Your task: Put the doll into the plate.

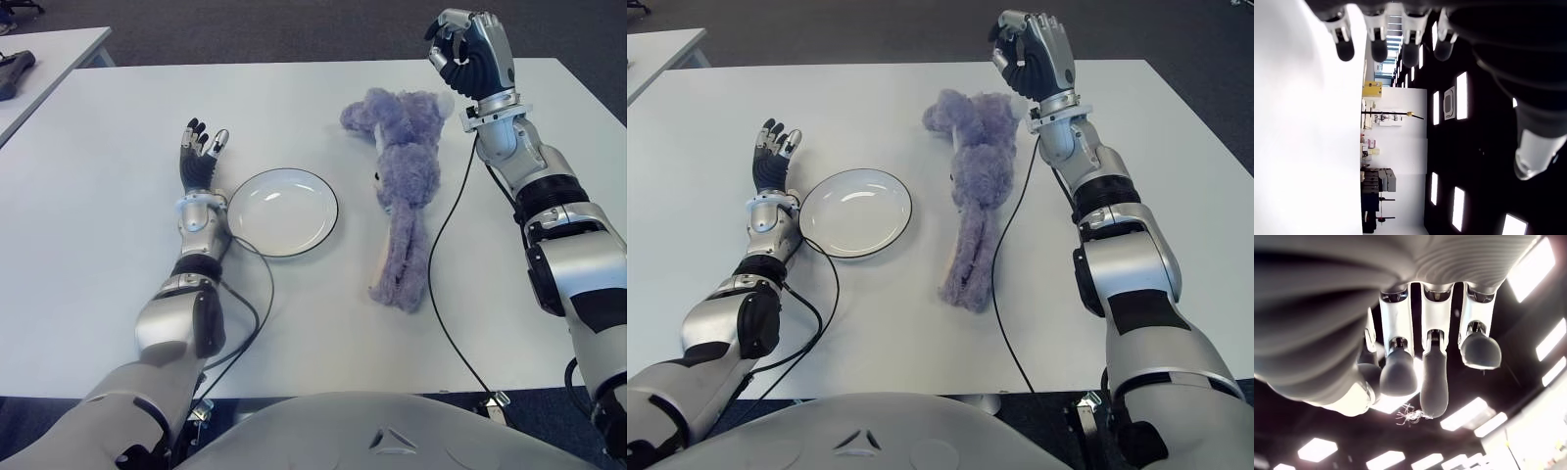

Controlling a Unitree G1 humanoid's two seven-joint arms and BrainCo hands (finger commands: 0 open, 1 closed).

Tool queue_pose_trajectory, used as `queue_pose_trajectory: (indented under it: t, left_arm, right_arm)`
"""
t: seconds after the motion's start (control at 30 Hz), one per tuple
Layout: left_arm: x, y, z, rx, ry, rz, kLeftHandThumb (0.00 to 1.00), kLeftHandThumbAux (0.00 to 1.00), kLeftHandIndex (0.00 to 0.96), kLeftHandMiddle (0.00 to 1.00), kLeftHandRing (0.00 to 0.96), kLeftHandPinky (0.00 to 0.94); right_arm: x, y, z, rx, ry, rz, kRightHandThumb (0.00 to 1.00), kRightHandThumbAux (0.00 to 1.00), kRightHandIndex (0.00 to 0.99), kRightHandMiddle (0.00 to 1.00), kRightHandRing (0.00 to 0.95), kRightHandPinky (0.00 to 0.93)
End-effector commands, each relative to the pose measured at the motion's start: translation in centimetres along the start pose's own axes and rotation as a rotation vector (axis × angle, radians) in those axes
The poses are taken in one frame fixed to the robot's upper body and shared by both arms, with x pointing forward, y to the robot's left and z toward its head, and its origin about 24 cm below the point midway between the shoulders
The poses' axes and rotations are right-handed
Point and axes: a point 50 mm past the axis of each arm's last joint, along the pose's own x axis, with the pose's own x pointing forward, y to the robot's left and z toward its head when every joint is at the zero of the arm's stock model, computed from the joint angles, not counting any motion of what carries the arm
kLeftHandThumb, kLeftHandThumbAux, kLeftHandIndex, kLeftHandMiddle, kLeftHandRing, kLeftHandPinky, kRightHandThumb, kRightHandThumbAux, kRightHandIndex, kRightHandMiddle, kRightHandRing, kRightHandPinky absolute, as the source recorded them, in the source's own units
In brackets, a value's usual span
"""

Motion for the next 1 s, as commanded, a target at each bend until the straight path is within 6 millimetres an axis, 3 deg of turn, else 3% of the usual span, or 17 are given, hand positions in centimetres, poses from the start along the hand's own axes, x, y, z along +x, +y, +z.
queue_pose_trajectory:
  t: [0.03,0.07,0.1,0.13,0.23,0.43,1.0]
  left_arm:
    - [-10.6,1.5,-11.3,-0.023,0.476,0.097,0.0,0.597,0.039,0.093,0.047,0.0]
    - [-10.6,1.5,-11.3,-0.023,0.476,0.097,0.0,0.597,0.038,0.093,0.047,0.0]
    - [-10.6,1.5,-11.3,-0.023,0.475,0.098,0.0,0.592,0.037,0.091,0.047,0.0]
    - [-10.6,1.4,-11.3,-0.024,0.475,0.098,0.0,0.59,0.036,0.091,0.047,0.0]
    - [-10.6,1.4,-11.3,-0.026,0.475,0.099,0.0,0.582,0.035,0.088,0.044,0.0]
    - [-10.6,1.4,-11.3,-0.029,0.474,0.101,0.0,0.583,0.034,0.089,0.044,0.0]
    - [-10.6,1.6,-11.3,-0.033,0.474,0.101,0.0,0.58,0.038,0.086,0.042,0.0]
  right_arm:
    - [0.1,0.3,-0.5,-0.045,0.02,0.206,0.667,0.731,0.408,0.452,0.437,0.39]
    - [0.1,0.3,-0.5,-0.043,0.022,0.215,0.267,0.647,0.301,0.417,0.412,0.359]
    - [0.1,0.3,-0.5,-0.045,0.019,0.233,0.157,0.612,0.232,0.35,0.353,0.311]
    - [0.0,0.3,-0.5,-0.052,0.012,0.254,0.138,0.601,0.206,0.319,0.324,0.29]
    - [-0.2,0.4,-0.5,-0.066,-0.007,0.29,0.113,0.548,0.1,0.203,0.206,0.17]
    - [-0.6,0.6,-0.5,-0.065,-0.027,0.327,0.076,0.509,0.024,0.107,0.112,0.082]
    - [-1.0,1.1,-0.6,-0.066,-0.012,0.433,0.115,0.454,0.0,0.0,0.0,0.004]
